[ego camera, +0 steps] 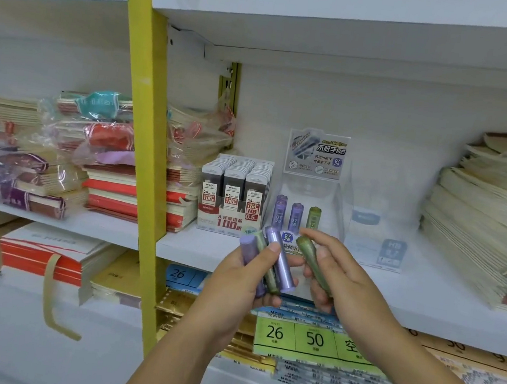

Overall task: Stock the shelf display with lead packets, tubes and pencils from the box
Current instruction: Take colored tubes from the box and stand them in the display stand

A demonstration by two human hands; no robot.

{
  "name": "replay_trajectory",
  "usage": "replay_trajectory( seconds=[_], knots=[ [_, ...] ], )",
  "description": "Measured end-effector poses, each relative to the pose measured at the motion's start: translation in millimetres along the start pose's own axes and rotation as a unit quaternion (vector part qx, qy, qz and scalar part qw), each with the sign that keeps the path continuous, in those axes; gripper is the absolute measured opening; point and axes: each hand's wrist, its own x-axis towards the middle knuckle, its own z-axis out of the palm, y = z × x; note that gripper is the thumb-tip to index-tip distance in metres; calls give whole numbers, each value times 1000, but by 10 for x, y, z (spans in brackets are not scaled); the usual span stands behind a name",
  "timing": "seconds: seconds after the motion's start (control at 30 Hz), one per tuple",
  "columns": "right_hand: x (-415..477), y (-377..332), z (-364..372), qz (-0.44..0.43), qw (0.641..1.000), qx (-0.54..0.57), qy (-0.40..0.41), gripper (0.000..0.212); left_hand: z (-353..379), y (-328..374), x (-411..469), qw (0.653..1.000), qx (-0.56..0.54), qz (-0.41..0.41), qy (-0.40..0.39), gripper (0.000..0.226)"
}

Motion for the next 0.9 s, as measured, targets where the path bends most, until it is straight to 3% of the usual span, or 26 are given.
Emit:
replay_trajectory(
  seconds=[0.23,0.4,0.7,0.9],
  knots=[
    [330,-304,-276,-116,986,-73,97,24,-38,28,211,996,44,48,54,25],
    [488,-270,-397,-160,966,-118,162,32,-98,21,357,993,61,55,90,20],
    [503,-173,-497,-160,912,-330,184,33,-172,21,442,989,100,65,83,22],
    [501,-107,-583,-135,919,-330,165,31,-149,25,444,988,119,60,73,15]
  ],
)
